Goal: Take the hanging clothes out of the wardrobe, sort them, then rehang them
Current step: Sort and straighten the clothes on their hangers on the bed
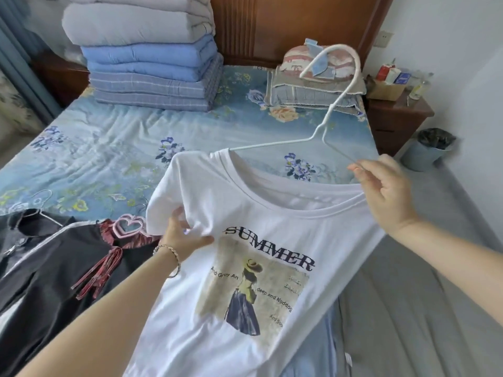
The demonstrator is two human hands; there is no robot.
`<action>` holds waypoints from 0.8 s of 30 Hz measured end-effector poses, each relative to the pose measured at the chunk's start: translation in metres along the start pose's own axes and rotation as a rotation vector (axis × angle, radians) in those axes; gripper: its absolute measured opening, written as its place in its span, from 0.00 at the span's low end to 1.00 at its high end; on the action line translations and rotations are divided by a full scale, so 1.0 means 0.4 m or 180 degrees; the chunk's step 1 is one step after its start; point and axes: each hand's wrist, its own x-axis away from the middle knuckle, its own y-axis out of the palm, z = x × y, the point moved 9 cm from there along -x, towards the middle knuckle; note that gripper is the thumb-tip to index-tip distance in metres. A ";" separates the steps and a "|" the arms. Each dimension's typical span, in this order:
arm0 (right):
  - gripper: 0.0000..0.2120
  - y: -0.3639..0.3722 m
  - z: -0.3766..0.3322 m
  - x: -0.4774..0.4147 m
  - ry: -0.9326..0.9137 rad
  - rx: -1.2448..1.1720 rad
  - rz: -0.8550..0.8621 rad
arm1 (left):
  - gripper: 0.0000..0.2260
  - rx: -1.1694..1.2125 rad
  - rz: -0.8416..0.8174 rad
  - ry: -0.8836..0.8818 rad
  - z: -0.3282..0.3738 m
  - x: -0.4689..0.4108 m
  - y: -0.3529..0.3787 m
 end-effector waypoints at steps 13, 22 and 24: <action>0.14 0.384 0.407 -0.220 0.1035 0.2058 -0.1042 | 0.15 -0.1005 0.0599 -0.0079 -0.021 -0.301 0.126; 0.33 0.705 0.587 -0.281 0.1963 0.1199 -0.1636 | 0.31 -0.0435 0.0493 0.0185 -0.017 -0.492 0.240; 0.32 0.771 0.595 -0.138 0.1721 0.1175 -0.2064 | 0.31 -0.0830 0.0454 0.0124 -0.106 -0.443 0.266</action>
